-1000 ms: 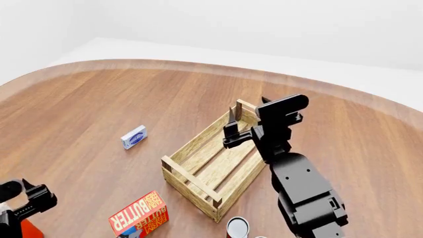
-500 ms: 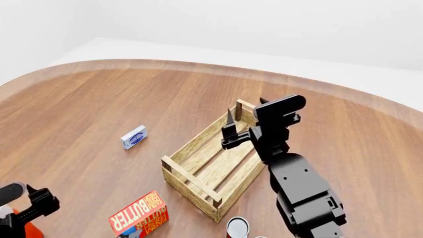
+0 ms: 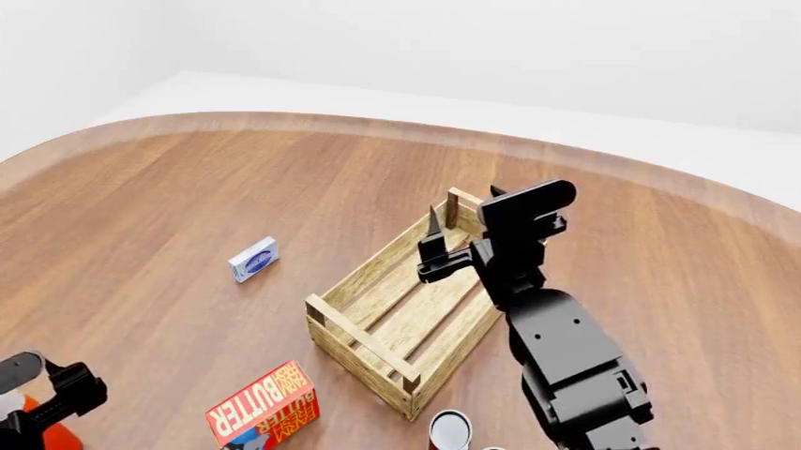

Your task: Pick up the ketchup, and put it in the wooden tray.

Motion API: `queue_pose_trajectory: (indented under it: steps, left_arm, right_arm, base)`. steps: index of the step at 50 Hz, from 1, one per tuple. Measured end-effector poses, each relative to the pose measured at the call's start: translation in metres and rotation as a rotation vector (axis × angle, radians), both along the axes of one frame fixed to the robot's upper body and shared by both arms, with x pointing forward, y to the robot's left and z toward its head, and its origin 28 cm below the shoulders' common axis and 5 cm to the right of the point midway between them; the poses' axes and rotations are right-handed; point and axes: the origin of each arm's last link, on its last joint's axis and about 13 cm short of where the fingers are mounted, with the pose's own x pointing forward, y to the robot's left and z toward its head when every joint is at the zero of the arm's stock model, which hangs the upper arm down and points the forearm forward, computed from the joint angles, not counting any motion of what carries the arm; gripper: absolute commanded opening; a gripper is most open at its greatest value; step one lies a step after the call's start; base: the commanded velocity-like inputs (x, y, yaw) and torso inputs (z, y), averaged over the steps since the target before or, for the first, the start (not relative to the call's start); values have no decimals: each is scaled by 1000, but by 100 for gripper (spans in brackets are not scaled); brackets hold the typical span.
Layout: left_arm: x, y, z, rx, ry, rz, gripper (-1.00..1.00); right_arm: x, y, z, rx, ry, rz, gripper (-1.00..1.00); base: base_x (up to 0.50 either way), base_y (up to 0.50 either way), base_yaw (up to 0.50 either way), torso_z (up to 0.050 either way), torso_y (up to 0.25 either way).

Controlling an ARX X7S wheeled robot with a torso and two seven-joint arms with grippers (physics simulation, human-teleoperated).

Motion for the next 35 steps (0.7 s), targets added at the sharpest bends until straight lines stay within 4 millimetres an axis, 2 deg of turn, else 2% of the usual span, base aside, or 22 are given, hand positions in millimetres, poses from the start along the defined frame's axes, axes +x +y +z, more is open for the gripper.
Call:
queue_pose_trajectory:
  steps: [35]
  left_arm:
    - [15, 8, -28, -19, 55, 46, 100]
  right_arm:
    - [-1, -2, 0, -5, 5, -11, 100]
  base:
    - [0, 0, 0, 0, 0]
